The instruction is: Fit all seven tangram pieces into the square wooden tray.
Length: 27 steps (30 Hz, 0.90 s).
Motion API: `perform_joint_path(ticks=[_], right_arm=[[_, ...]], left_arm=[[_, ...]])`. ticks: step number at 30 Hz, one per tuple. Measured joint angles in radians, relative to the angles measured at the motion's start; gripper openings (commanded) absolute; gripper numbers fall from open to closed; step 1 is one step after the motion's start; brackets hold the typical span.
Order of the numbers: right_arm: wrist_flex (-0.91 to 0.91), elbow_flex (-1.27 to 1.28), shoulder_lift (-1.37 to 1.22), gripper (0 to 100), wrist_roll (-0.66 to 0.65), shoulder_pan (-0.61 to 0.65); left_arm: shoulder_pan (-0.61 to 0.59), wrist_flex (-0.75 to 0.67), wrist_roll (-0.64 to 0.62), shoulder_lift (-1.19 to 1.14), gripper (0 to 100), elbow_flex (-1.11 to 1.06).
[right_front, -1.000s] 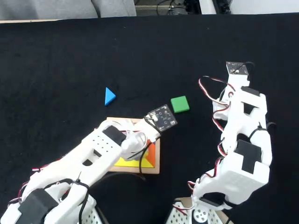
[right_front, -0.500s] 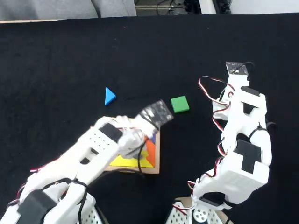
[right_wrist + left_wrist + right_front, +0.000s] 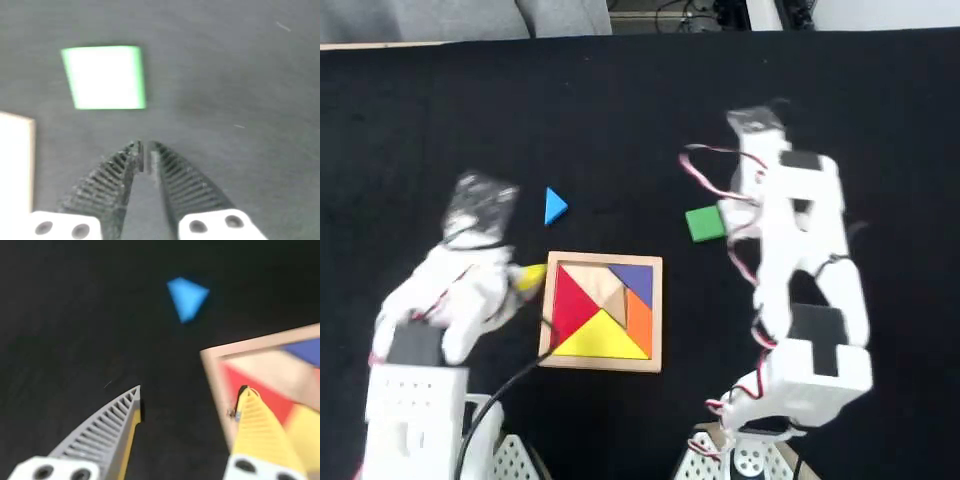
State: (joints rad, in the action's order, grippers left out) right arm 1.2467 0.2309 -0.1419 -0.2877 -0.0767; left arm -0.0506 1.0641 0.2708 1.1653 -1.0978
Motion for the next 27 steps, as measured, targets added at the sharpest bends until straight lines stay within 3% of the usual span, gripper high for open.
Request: perform_joint_path(ticks=[4, 6, 12, 20, 22, 27], right_arm=[[0.071, -0.094, -0.015, 26.0, 0.000, 0.123], [0.071, -0.129, -0.058, 26.0, 0.000, 0.153], [0.057, -0.247, -0.264, 25.9, 0.058, 0.163], [0.068, -0.391, -0.428, 25.7, 0.118, 0.164], [0.068, -0.399, -0.436, 22.3, 0.118, 0.164], [0.068, -0.402, -0.437, 0.8, 0.118, 0.164]], left_arm=[[-0.210, 0.000, 0.000, 0.221, 30, -0.210], [-0.252, 0.000, 0.000, 0.305, 30, -0.305], [-0.273, 0.000, 0.000, 0.493, 30, -0.488], [-0.264, 0.069, 0.000, 0.585, 30, -0.508], [-0.264, 0.071, 0.000, 0.586, 30, -0.508], [-0.264, 0.071, 0.000, 0.589, 31, -0.514]])
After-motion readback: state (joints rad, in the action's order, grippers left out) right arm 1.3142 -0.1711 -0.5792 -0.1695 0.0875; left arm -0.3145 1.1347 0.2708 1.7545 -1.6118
